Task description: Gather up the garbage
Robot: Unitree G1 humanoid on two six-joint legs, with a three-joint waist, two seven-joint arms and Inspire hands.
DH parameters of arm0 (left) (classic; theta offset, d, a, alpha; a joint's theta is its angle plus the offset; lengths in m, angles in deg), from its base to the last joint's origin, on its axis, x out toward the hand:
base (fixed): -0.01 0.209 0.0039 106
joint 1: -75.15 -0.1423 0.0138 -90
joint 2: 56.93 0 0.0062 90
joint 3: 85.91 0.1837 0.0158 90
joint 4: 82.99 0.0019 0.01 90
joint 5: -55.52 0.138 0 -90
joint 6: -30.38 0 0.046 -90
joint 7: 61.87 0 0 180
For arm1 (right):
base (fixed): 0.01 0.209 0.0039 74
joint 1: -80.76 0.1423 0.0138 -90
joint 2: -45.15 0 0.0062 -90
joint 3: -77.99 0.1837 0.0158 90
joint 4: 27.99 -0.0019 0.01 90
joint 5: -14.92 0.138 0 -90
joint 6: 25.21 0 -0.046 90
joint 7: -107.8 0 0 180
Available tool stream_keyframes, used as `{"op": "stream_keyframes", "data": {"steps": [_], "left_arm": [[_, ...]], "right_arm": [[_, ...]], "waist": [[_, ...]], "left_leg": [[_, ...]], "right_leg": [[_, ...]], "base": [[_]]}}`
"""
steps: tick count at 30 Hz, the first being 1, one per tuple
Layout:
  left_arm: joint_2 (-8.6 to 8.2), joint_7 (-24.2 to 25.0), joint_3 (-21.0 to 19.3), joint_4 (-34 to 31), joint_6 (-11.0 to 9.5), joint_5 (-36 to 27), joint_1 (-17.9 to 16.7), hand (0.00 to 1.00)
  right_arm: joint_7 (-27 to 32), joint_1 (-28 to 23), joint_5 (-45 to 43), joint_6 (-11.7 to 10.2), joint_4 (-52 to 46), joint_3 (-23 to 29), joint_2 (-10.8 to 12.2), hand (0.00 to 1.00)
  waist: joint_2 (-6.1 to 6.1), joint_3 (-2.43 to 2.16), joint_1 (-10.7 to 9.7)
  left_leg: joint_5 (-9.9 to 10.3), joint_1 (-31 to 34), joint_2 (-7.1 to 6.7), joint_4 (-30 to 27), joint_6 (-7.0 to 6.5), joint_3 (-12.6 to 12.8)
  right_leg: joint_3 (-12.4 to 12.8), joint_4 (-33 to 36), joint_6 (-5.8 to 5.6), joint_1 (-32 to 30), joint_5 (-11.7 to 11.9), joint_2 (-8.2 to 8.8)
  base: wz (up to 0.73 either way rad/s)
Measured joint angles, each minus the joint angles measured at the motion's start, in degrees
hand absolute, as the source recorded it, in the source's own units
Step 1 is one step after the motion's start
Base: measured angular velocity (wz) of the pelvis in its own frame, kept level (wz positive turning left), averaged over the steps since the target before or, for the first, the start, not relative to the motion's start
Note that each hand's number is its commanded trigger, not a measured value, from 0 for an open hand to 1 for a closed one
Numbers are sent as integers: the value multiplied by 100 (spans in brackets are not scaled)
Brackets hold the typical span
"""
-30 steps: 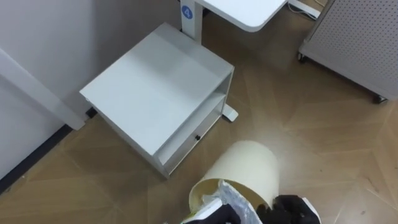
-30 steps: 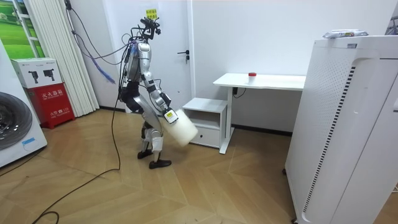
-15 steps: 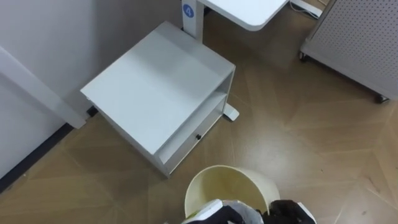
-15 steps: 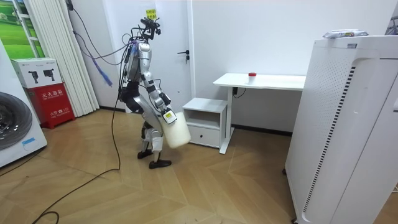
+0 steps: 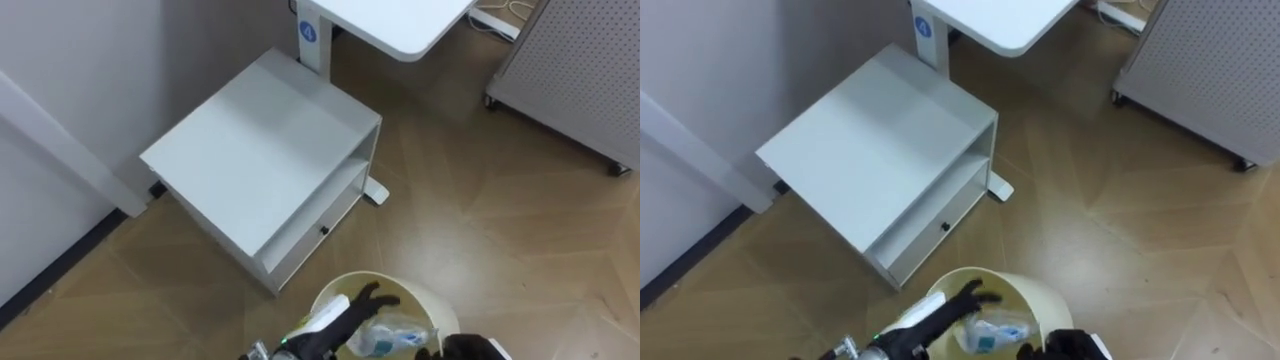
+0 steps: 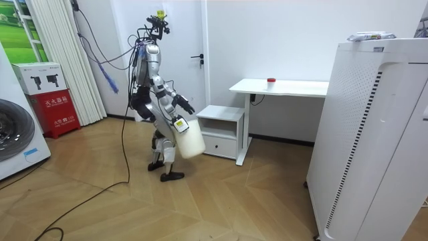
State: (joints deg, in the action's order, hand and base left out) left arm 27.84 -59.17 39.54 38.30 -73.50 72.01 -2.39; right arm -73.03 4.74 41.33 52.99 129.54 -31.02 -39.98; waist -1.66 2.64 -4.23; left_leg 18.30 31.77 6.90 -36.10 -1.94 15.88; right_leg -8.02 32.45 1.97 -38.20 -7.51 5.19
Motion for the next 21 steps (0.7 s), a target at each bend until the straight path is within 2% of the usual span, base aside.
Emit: {"op": "stream_keyframes", "data": {"steps": [3, 9, 13, 16, 21], "left_arm": [[44, -5, -277, -180, -1, 184, -93, 0], [18, -130, -646, -631, -37, 454, -273, 0], [15, -308, -844, -848, -269, 442, -382, 0], [51, -341, -973, -1156, -288, 437, -464, 0], [9, -573, -1242, -1291, -362, 438, -650, 0]], "right_arm": [[-183, -136, 171, 8, -1, 141, -98, 100], [-279, -461, 260, 32, -19, 630, -119, 100], [-230, -671, 244, 31, -137, 702, -157, 100], [-237, -798, 181, 34, -362, 795, -196, 100], [-241, -1012, 30, 12, -653, 974, -193, 100]], "waist": [[-30, -9, -17], [-37, -21, -55], [-25, -63, -73], [-20, -77, -72], [7, -129, -161]], "left_leg": [[-38, -241, -64, 192, 17, -19], [-59, -847, -183, 574, 23, 2], [-74, -1314, -260, 878, 13, 2], [-78, -1655, -287, 1041, 13, 27], [-87, -2180, -334, 1324, 7, 76]], "right_leg": [[-18, -92, -20, 222, -29, 29], [-9, -292, -106, 751, -83, 61], [-11, -485, -181, 1189, -104, 55], [-1, -631, -233, 1511, -106, 26], [21, -885, -314, 1993, -83, -11]], "base": [[7], [1], [0], [0], [-7]]}}
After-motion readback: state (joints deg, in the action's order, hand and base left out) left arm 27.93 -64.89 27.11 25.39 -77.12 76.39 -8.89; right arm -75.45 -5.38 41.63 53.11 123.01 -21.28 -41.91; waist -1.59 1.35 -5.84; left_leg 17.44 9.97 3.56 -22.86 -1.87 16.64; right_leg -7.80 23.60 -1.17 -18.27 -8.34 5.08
